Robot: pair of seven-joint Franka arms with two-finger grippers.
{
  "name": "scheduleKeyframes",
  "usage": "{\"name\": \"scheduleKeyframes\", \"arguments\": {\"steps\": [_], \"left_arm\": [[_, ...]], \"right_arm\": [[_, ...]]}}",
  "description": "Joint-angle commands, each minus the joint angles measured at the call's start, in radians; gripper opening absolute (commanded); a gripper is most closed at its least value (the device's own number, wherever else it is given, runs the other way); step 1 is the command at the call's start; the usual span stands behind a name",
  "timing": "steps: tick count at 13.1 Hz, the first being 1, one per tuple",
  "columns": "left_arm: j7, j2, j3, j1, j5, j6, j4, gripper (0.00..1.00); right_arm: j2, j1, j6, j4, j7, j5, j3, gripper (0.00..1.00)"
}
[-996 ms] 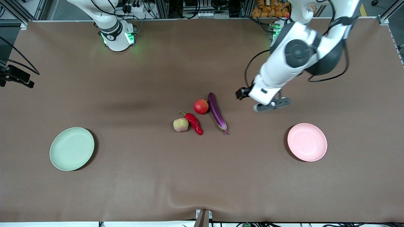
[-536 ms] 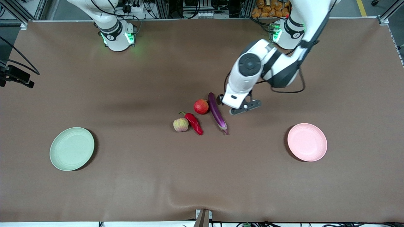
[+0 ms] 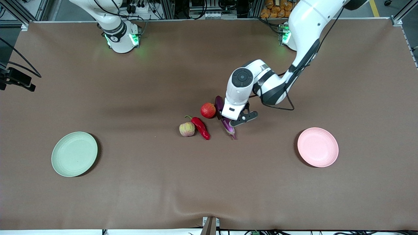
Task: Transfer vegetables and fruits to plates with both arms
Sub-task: 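Lower the left gripper and grasp the purple eggplant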
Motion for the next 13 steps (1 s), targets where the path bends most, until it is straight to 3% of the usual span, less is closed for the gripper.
{"name": "scheduleKeyframes", "arguments": {"steps": [1,4,7,8,9,10,13], "left_arm": [[-0.084,0.038,0.0,-0.017,0.062,0.016,0.018,1.0],[-0.153,0.104,0.007,-0.057,0.062,0.044,0.06,0.94],[-0.17,0.137,0.043,-0.094,0.074,0.074,0.07,0.69],[-0.176,0.144,0.044,-0.091,0.074,0.09,0.07,0.56],[-0.173,0.144,0.044,-0.088,0.076,0.09,0.07,0.32],[-0.158,0.143,0.044,-0.081,0.078,0.09,0.073,0.0],[-0.088,0.131,0.046,-0.048,0.081,0.079,0.073,0.0]], "right_arm": [[0.004,-0.01,0.024,-0.004,0.004,0.017,0.006,1.0],[0.005,-0.004,0.026,-0.004,0.007,0.006,0.006,1.0],[0.005,-0.004,0.02,-0.004,0.012,0.006,0.007,1.0],[0.005,-0.002,0.017,-0.004,0.012,0.006,0.007,1.0],[0.005,-0.002,0.017,-0.004,0.009,0.007,0.007,1.0],[0.006,-0.004,0.018,-0.004,0.006,0.015,0.007,1.0],[0.021,0.002,0.015,-0.004,0.001,0.015,0.009,1.0]]}}
